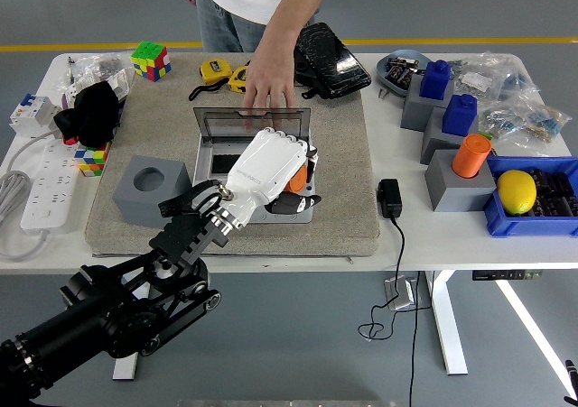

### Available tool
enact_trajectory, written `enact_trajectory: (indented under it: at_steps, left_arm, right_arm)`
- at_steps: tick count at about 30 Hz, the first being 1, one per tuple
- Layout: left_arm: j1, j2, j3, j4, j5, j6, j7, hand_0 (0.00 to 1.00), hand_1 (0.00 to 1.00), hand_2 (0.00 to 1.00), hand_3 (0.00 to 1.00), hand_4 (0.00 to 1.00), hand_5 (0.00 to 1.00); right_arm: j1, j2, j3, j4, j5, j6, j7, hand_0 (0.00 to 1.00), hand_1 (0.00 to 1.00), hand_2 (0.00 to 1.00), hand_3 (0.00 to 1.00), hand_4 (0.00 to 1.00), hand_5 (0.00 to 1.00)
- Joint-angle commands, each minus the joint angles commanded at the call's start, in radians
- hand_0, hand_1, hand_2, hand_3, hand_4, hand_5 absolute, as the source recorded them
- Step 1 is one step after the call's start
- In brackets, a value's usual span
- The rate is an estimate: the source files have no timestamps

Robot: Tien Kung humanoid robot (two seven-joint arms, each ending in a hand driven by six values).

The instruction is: Fetch the battery,place it into the box,close the lid of the box

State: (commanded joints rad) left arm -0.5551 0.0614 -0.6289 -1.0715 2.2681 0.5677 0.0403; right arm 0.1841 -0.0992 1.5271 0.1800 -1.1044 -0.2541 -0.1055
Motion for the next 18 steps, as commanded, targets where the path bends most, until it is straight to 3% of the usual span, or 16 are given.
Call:
enact_trajectory:
  at_steps: [11, 18]
  left_arm:
    - [-0.014, -0.004, 0.019, -0.001, -0.026, 0.022, -0.03, 0.116, 0.128, 0.148, 0.144, 0.742, 0.102]
    - [-0.033, -0.01, 0.032, 0.031, -0.054, 0.02, -0.044, 0.122, 0.132, 0.148, 0.151, 0.751, 0.124]
  right_arm:
    - [0.005, -0.002, -0.001, 0.0, 0.001, 0.002, 0.0, 0.819, 0.806, 0.767, 0.786, 0.998, 0.998]
    - [0.004, -0.003, -0.002, 0.0, 0.001, 0.004, -0.002, 0.82, 0.805, 0.768, 0.785, 0.998, 0.998]
